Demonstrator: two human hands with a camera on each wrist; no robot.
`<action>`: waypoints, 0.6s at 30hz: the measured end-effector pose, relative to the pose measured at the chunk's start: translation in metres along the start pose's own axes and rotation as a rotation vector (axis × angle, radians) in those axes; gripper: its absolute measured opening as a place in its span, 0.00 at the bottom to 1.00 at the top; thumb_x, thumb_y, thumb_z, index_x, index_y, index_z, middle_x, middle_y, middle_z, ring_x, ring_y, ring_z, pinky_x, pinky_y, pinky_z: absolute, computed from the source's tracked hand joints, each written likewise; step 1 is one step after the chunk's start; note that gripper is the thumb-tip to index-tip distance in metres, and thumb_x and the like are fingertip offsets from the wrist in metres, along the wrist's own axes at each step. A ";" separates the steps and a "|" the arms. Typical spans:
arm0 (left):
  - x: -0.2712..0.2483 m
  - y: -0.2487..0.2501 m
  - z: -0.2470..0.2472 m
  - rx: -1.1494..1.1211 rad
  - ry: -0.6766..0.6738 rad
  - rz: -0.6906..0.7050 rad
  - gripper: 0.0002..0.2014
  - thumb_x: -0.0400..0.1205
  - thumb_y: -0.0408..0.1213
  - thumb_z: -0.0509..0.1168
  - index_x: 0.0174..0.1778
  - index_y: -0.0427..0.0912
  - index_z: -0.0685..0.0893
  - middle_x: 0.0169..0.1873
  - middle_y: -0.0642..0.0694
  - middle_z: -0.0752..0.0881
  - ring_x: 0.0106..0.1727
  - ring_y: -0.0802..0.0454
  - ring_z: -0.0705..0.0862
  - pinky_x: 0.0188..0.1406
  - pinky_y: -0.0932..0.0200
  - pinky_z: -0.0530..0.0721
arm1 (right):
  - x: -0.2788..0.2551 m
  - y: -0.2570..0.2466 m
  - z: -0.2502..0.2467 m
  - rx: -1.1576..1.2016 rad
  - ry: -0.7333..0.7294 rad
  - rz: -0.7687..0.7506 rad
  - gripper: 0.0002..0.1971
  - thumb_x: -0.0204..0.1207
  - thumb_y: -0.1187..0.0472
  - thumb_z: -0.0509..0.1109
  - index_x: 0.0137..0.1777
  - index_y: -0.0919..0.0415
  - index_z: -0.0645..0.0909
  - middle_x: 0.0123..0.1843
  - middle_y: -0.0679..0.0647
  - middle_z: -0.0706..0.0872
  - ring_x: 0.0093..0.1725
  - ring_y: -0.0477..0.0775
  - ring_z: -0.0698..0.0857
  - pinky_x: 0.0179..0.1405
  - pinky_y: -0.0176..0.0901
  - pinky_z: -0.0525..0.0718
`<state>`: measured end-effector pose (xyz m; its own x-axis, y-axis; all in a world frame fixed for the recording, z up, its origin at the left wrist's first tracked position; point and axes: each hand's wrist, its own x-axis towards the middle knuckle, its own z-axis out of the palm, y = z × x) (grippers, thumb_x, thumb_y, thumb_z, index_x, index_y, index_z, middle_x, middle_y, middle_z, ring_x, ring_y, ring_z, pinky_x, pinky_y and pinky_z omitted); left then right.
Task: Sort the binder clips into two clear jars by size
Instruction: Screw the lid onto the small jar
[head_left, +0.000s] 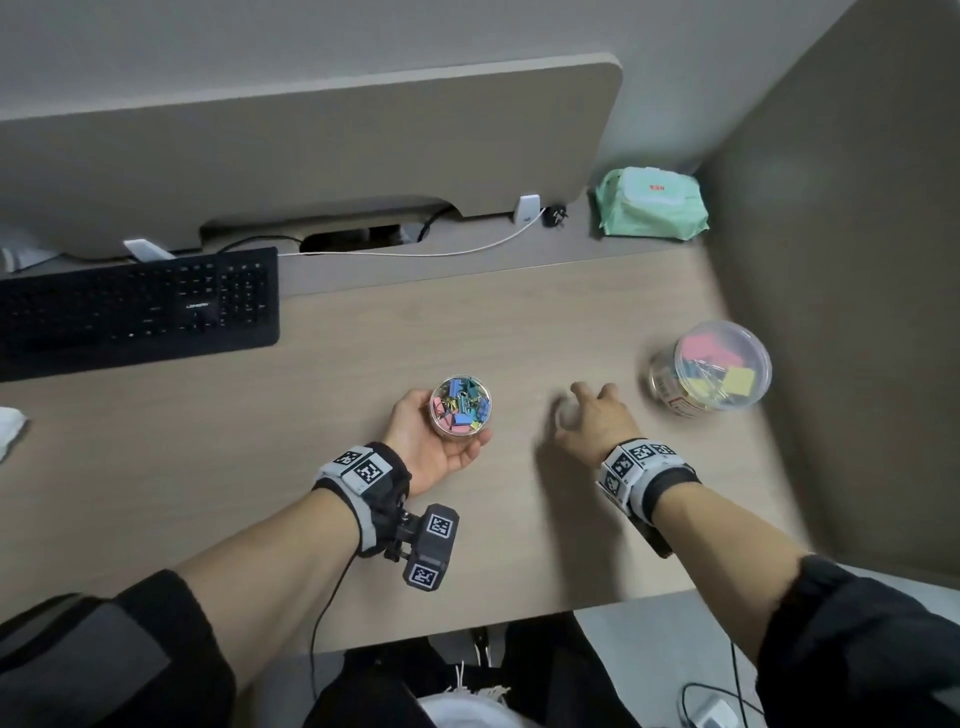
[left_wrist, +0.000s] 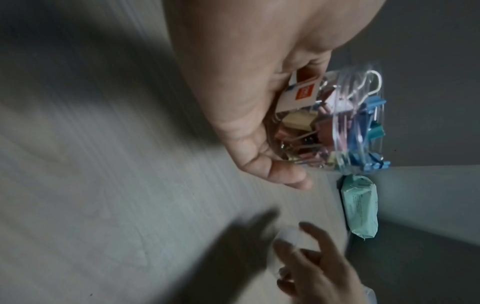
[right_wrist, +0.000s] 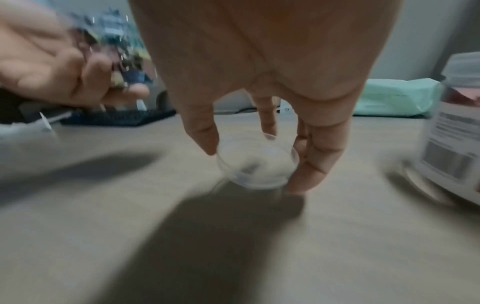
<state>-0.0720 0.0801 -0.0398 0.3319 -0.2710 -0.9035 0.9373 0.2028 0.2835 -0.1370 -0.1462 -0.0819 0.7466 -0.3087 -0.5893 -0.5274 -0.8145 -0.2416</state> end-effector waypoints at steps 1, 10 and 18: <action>-0.001 0.002 -0.001 0.000 -0.001 0.004 0.30 0.85 0.48 0.49 0.72 0.33 0.82 0.67 0.32 0.87 0.45 0.38 0.90 0.42 0.52 0.85 | -0.002 -0.009 -0.008 0.050 0.005 -0.039 0.35 0.69 0.47 0.70 0.76 0.53 0.66 0.65 0.64 0.70 0.59 0.72 0.81 0.65 0.53 0.79; -0.024 0.037 -0.031 -0.069 -0.043 0.079 0.26 0.86 0.49 0.51 0.67 0.34 0.84 0.56 0.32 0.89 0.46 0.37 0.89 0.39 0.53 0.87 | -0.032 -0.128 -0.070 0.295 0.269 -0.420 0.25 0.67 0.44 0.74 0.55 0.57 0.70 0.52 0.53 0.77 0.47 0.56 0.78 0.45 0.46 0.77; -0.056 0.072 -0.071 -0.246 -0.126 0.198 0.25 0.89 0.47 0.49 0.62 0.34 0.86 0.50 0.35 0.91 0.48 0.42 0.88 0.52 0.47 0.89 | -0.052 -0.207 -0.059 0.226 0.188 -0.743 0.19 0.66 0.45 0.77 0.38 0.58 0.74 0.50 0.53 0.75 0.46 0.54 0.78 0.49 0.46 0.79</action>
<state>-0.0306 0.1765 0.0085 0.5300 -0.3149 -0.7873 0.8046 0.4800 0.3496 -0.0426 0.0099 0.0441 0.9803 0.1817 -0.0779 0.0805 -0.7266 -0.6824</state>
